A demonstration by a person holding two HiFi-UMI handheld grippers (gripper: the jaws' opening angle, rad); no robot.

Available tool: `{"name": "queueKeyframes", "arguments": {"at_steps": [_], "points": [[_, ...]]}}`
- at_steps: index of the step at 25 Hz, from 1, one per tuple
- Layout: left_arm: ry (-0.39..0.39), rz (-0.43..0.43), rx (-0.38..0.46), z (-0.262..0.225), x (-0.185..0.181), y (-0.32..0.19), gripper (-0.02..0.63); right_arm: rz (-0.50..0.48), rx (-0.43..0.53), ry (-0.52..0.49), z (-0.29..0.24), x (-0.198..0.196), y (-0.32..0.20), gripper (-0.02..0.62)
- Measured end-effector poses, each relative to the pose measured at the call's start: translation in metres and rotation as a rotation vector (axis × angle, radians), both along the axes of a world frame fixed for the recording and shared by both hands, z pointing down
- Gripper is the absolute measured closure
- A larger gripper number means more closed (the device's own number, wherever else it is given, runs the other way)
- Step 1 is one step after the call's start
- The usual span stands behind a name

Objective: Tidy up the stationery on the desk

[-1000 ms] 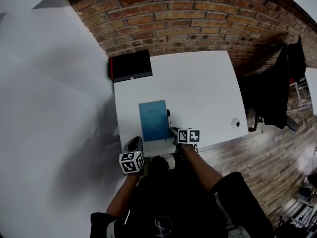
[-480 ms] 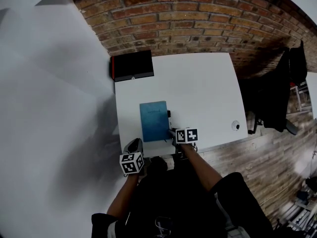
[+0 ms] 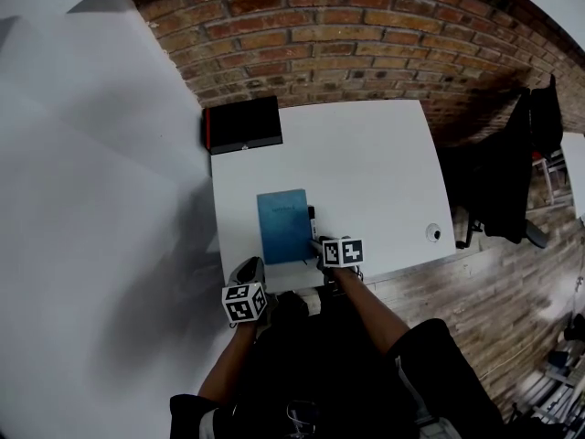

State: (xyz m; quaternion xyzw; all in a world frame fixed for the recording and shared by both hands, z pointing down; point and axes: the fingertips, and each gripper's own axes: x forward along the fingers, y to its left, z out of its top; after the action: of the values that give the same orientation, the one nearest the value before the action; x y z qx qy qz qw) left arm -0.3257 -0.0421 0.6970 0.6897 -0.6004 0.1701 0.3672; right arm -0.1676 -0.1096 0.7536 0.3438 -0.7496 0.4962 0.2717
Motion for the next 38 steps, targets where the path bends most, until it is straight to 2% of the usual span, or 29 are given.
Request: {"name": "queueKeyframes", "arguments": {"at_steps": [12, 22, 27, 33, 38], "points": [[-0.003, 0.011, 0.008, -0.003, -0.009, 0.012, 0.567, -0.027, 0.028, -0.046, -0.001, -0.009, 0.003, 0.437], [-0.009, 0.004, 0.007, -0.007, -0.012, 0.013, 0.568, -0.031, 0.049, -0.024, -0.002, -0.009, 0.000, 0.437], [-0.009, 0.025, 0.022, -0.009, -0.010, 0.010, 0.568, 0.014, 0.106, 0.012, -0.010, 0.003, -0.006, 0.437], [-0.019, 0.073, 0.090, -0.024, -0.005, 0.004, 0.568, 0.110, 0.229, 0.046, -0.037, 0.022, -0.004, 0.444], [-0.025, 0.148, 0.164, -0.043, 0.012, 0.000, 0.568, 0.148, 0.354, 0.089, -0.069, 0.034, 0.011, 0.559]]}}
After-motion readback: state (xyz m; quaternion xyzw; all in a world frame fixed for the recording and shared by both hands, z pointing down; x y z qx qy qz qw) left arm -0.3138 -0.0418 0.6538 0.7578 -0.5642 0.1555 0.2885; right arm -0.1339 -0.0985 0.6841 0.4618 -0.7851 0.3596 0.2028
